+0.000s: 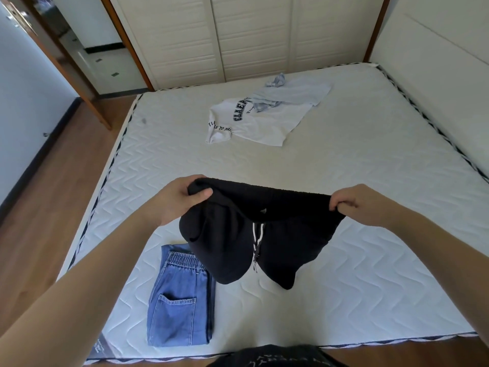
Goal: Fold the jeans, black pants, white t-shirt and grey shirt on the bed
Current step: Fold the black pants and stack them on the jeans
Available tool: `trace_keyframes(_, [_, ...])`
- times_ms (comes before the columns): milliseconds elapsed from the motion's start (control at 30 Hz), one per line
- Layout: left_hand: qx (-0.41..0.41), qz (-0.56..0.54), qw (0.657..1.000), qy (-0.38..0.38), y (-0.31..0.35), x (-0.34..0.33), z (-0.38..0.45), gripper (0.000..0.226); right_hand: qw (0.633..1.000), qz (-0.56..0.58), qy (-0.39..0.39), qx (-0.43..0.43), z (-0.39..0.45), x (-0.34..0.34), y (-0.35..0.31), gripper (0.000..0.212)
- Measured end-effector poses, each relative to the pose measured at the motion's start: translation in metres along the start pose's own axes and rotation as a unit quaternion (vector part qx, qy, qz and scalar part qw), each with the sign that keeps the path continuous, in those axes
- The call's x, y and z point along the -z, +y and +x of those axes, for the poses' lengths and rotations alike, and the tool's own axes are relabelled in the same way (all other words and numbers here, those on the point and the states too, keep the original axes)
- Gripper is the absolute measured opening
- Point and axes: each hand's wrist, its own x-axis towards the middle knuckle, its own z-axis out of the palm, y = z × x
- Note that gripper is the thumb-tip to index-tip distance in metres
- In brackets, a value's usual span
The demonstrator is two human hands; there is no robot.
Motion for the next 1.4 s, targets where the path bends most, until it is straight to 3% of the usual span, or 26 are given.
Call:
trace_keyframes(67, [0.013,-0.006,0.999,0.040,-0.002,-0.003,0.002,0.008,0.999,0.005,-0.014,0.031,-0.002,-0.007,0.000,0.049])
trace_keyframes(167, [0.031,-0.029,0.996,0.084,-0.005,-0.007,0.005,0.007,0.997,0.012,-0.036,0.075,-0.010,-0.018,-0.001,0.020])
trace_keyframes(200, [0.033,-0.025,0.995,0.092,-0.006,-0.008,0.005,0.006,0.996,-0.001,-0.032,0.080,-0.011,-0.020,-0.002,0.022])
trace_keyframes(333, [0.034,0.004,0.995,0.094,-0.012,-0.009,0.005,0.007,0.993,0.028,0.063,0.092,-0.012,-0.023,-0.004,0.029])
trace_keyframes(433, [0.047,-0.008,0.994,0.102,-0.020,-0.007,0.005,0.007,0.985,0.139,0.100,0.022,-0.011,-0.017,-0.003,0.025])
trace_keyframes(633, [0.051,-0.152,0.985,0.064,-0.028,-0.012,0.003,0.059,0.910,0.380,0.150,-0.070,-0.002,-0.010,-0.010,0.023])
trace_keyframes(733, [0.085,-0.290,0.951,0.070,-0.024,-0.024,0.005,0.063,0.869,0.446,0.180,-0.117,0.006,-0.011,-0.019,0.024])
trace_keyframes(800, [0.115,-0.351,0.926,0.080,-0.021,-0.033,0.005,0.058,0.860,0.448,0.181,-0.162,0.010,-0.012,-0.023,0.027])
trace_keyframes(867, [0.162,-0.404,0.895,0.097,-0.019,-0.041,0.005,0.056,0.846,0.465,0.140,-0.218,0.013,-0.012,-0.024,0.033])
trace_keyframes(1000, [0.249,-0.539,0.798,0.105,-0.010,-0.053,0.006,0.043,0.757,0.547,0.039,-0.355,0.012,-0.011,-0.030,0.039])
trace_keyframes(1133, [0.258,-0.597,0.743,0.158,-0.001,-0.068,0.004,0.040,0.725,0.586,0.050,-0.358,0.014,-0.018,-0.042,0.035])
trace_keyframes(1200, [0.247,-0.611,0.732,0.173,0.009,-0.080,0.002,0.041,0.708,0.619,0.072,-0.331,0.016,-0.025,-0.054,0.029])
trace_keyframes(1300, [0.209,-0.581,0.761,0.197,0.027,-0.094,-0.003,0.048,0.727,0.635,0.083,-0.247,0.016,-0.035,-0.078,0.028])
trace_keyframes(1400, [0.159,-0.407,0.874,0.213,0.047,-0.104,-0.013,0.049,0.807,0.550,0.123,-0.175,0.015,-0.045,-0.102,0.027])
